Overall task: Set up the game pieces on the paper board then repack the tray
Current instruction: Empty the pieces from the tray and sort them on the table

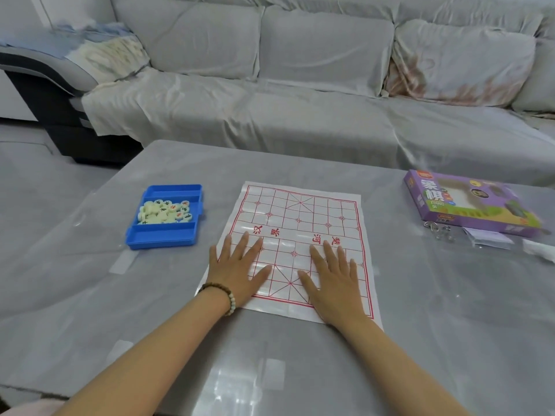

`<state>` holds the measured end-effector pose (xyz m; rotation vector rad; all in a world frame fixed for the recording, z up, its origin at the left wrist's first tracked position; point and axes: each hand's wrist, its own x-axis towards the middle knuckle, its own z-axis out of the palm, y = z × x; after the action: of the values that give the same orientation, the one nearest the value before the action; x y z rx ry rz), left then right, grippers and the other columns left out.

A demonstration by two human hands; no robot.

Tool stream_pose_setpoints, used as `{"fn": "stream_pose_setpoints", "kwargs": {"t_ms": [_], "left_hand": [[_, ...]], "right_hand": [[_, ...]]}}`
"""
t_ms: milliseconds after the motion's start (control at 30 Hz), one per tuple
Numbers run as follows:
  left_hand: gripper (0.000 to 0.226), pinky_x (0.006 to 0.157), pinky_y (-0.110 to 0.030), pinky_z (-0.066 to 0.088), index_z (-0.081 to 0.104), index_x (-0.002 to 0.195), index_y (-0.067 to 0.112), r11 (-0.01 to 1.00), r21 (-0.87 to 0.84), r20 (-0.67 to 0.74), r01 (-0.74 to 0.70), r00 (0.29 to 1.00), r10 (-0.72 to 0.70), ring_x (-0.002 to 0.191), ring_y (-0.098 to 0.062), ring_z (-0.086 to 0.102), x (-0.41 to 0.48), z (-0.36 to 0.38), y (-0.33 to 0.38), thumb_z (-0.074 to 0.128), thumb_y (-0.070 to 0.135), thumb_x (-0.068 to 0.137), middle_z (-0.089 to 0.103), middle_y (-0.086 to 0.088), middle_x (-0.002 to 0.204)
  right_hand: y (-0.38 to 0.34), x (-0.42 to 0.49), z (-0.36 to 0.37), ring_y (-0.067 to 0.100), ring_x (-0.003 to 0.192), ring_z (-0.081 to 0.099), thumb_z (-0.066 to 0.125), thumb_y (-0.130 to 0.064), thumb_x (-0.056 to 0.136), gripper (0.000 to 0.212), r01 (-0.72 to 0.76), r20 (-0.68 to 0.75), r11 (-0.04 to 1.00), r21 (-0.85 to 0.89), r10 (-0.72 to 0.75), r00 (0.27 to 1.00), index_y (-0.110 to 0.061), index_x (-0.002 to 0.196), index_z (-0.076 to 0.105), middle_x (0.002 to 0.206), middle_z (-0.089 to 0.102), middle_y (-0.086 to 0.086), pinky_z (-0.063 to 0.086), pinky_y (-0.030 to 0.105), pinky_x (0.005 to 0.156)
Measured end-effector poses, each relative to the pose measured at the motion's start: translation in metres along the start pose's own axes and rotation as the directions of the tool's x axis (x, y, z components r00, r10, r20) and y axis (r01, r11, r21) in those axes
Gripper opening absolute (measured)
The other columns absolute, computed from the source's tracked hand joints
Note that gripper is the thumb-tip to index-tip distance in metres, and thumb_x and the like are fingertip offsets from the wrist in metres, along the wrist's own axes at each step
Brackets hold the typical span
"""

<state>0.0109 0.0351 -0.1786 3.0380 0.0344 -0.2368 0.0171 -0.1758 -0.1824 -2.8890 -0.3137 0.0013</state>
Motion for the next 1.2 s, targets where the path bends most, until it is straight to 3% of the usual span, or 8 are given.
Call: {"fn": "stream_pose_setpoints", "kwargs": {"t_ms": [100, 500, 667, 767, 867, 1033, 1100, 1200], "left_hand": [[0.074, 0.113, -0.052, -0.01, -0.016, 0.144, 0.037, 1.0, -0.009, 0.019, 0.003, 1.0, -0.003, 0.141, -0.028, -0.02, 0.011, -0.003, -0.004, 0.006, 0.072, 0.082, -0.021, 0.003, 0.154], [0.071, 0.112, -0.045, -0.012, -0.01, 0.146, 0.031, 1.0, -0.008, -0.015, -0.024, 1.0, 0.024, 0.142, -0.026, -0.017, 0.027, -0.011, -0.01, 0.01, 0.066, 0.088, -0.017, 0.0, 0.155], [0.063, 0.112, -0.04, -0.013, -0.007, 0.147, 0.029, 0.996, -0.081, -0.207, 0.049, 0.976, -0.065, 0.142, -0.023, -0.015, 0.002, -0.029, -0.055, 0.013, 0.055, 0.093, -0.011, 0.001, 0.156], [0.062, 0.114, -0.038, -0.01, 0.002, 0.148, 0.027, 0.958, -0.234, -0.31, 0.164, 0.922, -0.234, 0.144, -0.022, -0.009, -0.022, -0.034, -0.1, 0.02, 0.052, 0.094, 0.0, 0.001, 0.157], [0.06, 0.116, -0.039, -0.005, 0.008, 0.148, 0.023, 0.887, -0.375, -0.265, 0.269, 0.886, -0.381, 0.144, -0.02, -0.004, -0.034, -0.033, -0.138, 0.023, 0.048, 0.096, 0.004, 0.001, 0.157], [0.057, 0.117, -0.04, 0.002, 0.018, 0.147, 0.023, 0.857, -0.429, -0.25, 0.285, 0.874, -0.416, 0.144, -0.019, 0.002, -0.032, -0.038, -0.183, 0.024, 0.048, 0.096, 0.011, 0.001, 0.156], [0.056, 0.117, -0.04, 0.003, 0.019, 0.147, 0.024, 0.865, -0.399, -0.217, 0.304, 0.885, -0.411, 0.144, -0.019, 0.003, -0.034, -0.035, -0.201, 0.021, 0.048, 0.096, 0.012, 0.002, 0.156], [0.053, 0.116, -0.039, -0.004, 0.014, 0.148, 0.027, 0.862, -0.398, -0.159, 0.313, 0.902, -0.401, 0.144, -0.016, -0.001, -0.038, -0.029, -0.217, 0.018, 0.043, 0.098, 0.007, 0.006, 0.156]], "right_hand": [[0.001, 0.014, 0.0, 0.02, 0.145, -0.014, 0.016, -0.064, 0.091, 0.063, -0.027, 0.062, 0.999, -0.037, 0.029, 0.998, -0.039, 0.147, 0.002, 0.158, -0.01, -0.007, -0.012, 0.041, 0.115], [-0.002, 0.032, -0.002, 0.02, 0.145, -0.011, 0.016, -0.063, 0.091, 0.063, -0.034, 0.066, 0.998, -0.05, 0.038, 0.997, -0.038, 0.147, 0.002, 0.158, -0.008, -0.007, -0.007, 0.044, 0.118], [-0.009, 0.033, -0.015, 0.02, 0.145, -0.014, 0.021, -0.063, 0.091, 0.068, -0.021, 0.097, 0.998, -0.055, 0.027, 0.995, -0.034, 0.148, -0.002, 0.157, -0.015, -0.006, -0.006, 0.043, 0.118], [-0.046, 0.041, -0.029, 0.018, 0.146, -0.005, 0.035, -0.058, 0.091, 0.069, 0.046, 0.039, 0.998, 0.05, -0.048, 0.998, -0.032, 0.148, 0.008, 0.158, -0.009, -0.007, 0.002, 0.04, 0.117], [-0.112, 0.054, -0.035, 0.013, 0.145, 0.008, 0.044, -0.05, 0.092, 0.062, 0.173, 0.0, 0.954, 0.245, -0.179, 0.984, -0.032, 0.146, 0.02, 0.158, 0.004, -0.01, 0.014, 0.034, 0.115], [-0.223, 0.083, -0.023, 0.015, 0.132, 0.037, 0.051, -0.037, 0.094, 0.059, 0.195, 0.047, 0.796, 0.573, -0.269, 0.962, -0.023, 0.144, 0.023, 0.15, 0.028, -0.003, 0.032, 0.021, 0.098], [-0.253, 0.101, -0.012, 0.016, 0.124, 0.045, 0.052, -0.038, 0.093, 0.057, 0.22, 0.046, 0.822, 0.525, -0.285, 0.957, -0.015, 0.14, 0.03, 0.144, 0.035, 0.001, 0.034, 0.02, 0.092], [-0.283, 0.129, 0.007, 0.021, 0.118, 0.047, 0.049, -0.05, 0.091, 0.061, 0.195, 0.082, 0.921, 0.337, -0.235, 0.969, -0.008, 0.134, 0.036, 0.137, 0.038, 0.005, 0.04, 0.029, 0.091]]}}
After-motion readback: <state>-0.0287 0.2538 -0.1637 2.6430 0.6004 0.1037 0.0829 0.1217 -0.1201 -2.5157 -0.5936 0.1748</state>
